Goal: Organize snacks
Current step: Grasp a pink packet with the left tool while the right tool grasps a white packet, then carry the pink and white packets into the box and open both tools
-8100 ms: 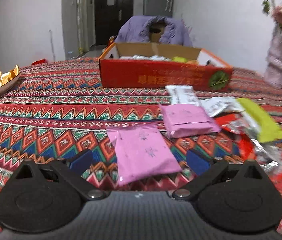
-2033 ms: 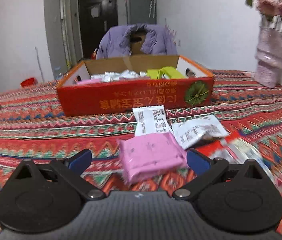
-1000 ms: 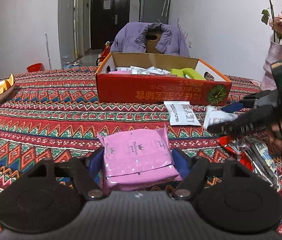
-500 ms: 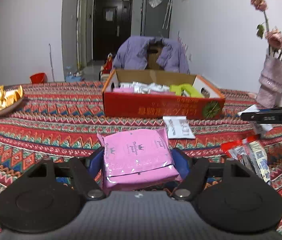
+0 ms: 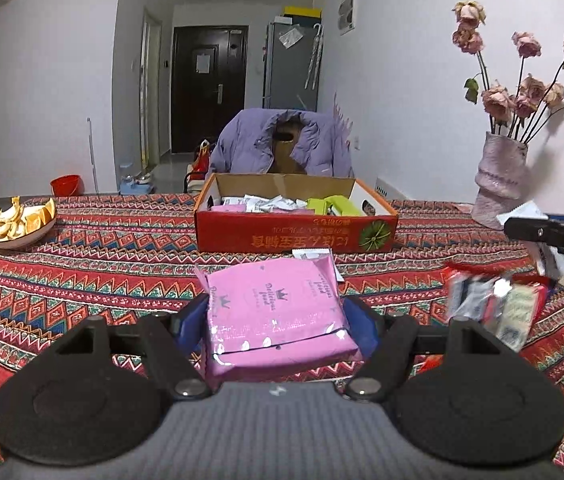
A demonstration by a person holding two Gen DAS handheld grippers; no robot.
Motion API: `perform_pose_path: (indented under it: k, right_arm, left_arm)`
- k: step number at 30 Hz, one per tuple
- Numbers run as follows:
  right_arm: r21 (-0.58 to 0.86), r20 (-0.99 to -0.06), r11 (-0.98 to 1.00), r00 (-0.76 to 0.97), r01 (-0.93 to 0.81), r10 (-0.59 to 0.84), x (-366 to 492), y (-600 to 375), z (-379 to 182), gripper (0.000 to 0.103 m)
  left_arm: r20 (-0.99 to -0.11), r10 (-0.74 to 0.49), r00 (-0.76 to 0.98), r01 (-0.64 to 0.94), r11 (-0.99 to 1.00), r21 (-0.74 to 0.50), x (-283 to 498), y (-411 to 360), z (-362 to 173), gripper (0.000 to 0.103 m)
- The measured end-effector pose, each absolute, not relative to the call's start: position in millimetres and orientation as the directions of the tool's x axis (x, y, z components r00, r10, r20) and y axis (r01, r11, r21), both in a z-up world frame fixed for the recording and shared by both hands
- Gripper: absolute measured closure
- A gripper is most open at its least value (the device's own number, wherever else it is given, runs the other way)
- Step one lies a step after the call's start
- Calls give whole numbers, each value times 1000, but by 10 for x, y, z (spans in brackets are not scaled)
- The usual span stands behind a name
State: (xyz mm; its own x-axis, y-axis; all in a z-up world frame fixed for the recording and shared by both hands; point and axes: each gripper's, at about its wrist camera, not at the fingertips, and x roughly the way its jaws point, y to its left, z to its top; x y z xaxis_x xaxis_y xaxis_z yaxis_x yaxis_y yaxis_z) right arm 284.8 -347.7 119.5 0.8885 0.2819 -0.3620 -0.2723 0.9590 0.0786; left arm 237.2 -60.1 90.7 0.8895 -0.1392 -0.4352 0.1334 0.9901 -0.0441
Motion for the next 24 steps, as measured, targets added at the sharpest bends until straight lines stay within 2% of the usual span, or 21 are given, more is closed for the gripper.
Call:
perform_pose_path:
  k: [6, 14, 24]
  right_arm:
    - [147, -372, 930, 852, -337, 368, 2903, -3358, 1162, 52]
    - [151, -377, 926, 845, -346, 378, 3220, -3220, 1186, 52]
    - [225, -389, 908, 821, -354, 417, 4360, -3170, 1274, 52]
  left_arm:
    - [-422, -131, 897, 128, 991, -37, 2414, -591, 963, 29]
    - [-426, -125, 896, 121, 992, -37, 2764, -512, 1015, 29]
    - [-453, -168, 876, 175, 984, -26, 3941, -613, 1119, 29]
